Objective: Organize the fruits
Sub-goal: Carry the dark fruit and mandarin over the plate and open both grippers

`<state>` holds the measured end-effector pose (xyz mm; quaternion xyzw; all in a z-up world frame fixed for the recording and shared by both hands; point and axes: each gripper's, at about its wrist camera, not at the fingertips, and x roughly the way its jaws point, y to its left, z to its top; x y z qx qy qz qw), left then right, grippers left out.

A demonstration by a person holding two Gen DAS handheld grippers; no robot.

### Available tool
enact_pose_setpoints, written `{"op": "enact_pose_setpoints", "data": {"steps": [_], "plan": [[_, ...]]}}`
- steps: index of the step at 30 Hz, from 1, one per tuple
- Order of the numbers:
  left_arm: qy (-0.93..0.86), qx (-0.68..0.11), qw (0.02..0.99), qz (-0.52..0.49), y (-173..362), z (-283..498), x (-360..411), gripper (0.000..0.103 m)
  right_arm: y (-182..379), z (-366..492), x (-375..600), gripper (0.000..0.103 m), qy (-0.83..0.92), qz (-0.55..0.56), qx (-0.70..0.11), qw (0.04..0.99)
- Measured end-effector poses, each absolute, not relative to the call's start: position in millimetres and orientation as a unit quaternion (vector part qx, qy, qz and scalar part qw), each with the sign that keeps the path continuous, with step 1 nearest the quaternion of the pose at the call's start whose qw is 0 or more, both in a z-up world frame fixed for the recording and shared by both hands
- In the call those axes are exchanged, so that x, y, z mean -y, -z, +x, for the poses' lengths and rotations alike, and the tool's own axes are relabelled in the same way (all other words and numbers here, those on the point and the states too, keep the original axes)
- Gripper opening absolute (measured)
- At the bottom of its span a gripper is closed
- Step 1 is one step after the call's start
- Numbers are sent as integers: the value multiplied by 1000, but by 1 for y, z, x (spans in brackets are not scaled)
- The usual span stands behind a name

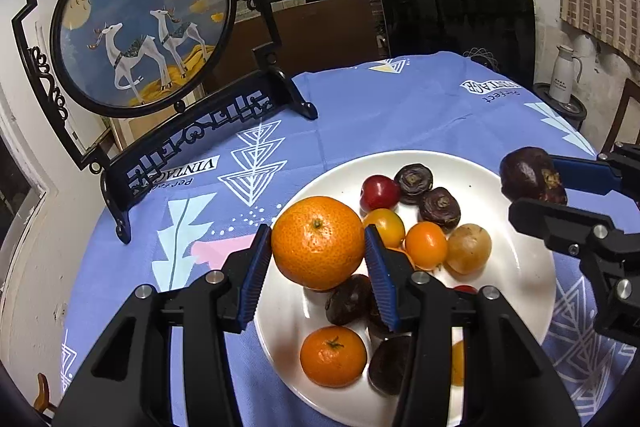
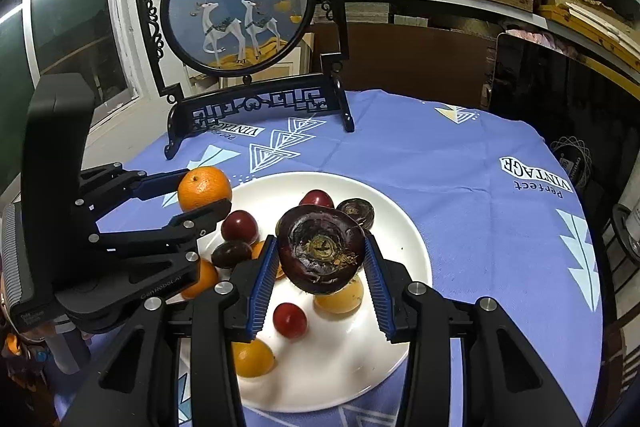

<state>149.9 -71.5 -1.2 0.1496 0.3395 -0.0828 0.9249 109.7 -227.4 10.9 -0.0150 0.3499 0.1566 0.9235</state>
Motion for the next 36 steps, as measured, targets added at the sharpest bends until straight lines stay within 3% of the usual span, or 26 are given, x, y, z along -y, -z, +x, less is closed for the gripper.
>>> {"op": "enact_pose_setpoints", "data": {"steps": [31, 34, 36], "plan": [[86, -350, 920, 153, 11, 166, 77, 46, 0, 133, 227, 44, -157, -4, -366, 917], [84, -349, 921, 153, 12, 167, 77, 47, -1, 134, 226, 55, -159, -4, -365, 917], [77, -336, 926, 154, 9, 163, 75, 57, -5, 131, 228, 60, -158, 5, -357, 921]]}}
